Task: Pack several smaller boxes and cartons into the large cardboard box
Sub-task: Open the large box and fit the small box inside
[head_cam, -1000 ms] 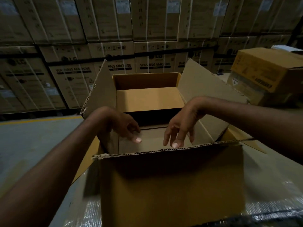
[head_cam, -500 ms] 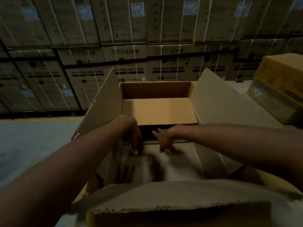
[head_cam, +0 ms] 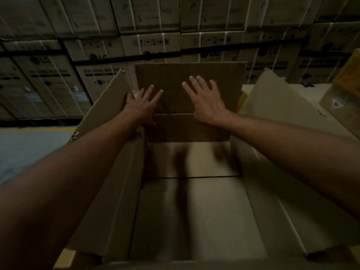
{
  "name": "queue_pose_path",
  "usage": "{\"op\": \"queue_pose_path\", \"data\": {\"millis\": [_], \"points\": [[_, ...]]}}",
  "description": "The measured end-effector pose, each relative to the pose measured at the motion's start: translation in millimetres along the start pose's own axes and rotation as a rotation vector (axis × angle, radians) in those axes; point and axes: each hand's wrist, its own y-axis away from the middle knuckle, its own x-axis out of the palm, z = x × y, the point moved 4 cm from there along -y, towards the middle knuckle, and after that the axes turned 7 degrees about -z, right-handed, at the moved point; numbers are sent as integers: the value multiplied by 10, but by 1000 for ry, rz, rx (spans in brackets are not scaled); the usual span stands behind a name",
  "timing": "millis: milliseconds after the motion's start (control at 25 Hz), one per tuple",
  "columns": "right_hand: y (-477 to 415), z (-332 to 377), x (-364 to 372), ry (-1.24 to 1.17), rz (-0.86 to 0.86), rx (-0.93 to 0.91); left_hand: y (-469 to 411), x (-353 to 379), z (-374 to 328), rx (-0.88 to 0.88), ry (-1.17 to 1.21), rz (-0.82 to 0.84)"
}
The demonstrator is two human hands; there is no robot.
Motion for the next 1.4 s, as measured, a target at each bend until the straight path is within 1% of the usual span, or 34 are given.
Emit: {"op": "queue_pose_path", "data": {"millis": [80,160,240,320,520,640,760,880,960,1040,1120,1160,1280,1320,1400], "points": [[-249,-269,187,-89,123,159,-146,62,167,-17,-97,-54],[-260,-451,463,-131,244,281,-169,157,230,-39,-175,-97],[-132,-467,743,-102,298,288,-141,299,205,-30,-264,-83],[-6,-414,898,-70,282,284,-100,415,142,-8,-297,-37],[344,-213,848,-95,330,374,8,427,-22,-34,-99,31],[789,44,817,-89,421,344,261,472,-156,-42,-103,43],[1243,239,743,67,497,383,640,560,-298,-49,-126,57],[1591,174,524,287,469,459,1069,562,-413,-56,-166,48],[1804,-21,356,438,422,443,1329,373,-411,-99,-267,-41],[1935,-251,176,581,390,404,1523,18,-326,-178,-375,-161],[1976,-398,-98,672,324,425,1636,-323,-148,-291,-396,-257],[1953,-441,-256,699,286,454,1643,-437,-33,-355,-339,-286],[1880,-570,-726,724,230,595,1661,-566,279,-524,-2,-258],[1856,-643,-873,685,215,658,1663,-568,348,-549,83,-272],[1814,-803,-1109,533,172,742,1683,-601,443,-570,192,-365]]}}
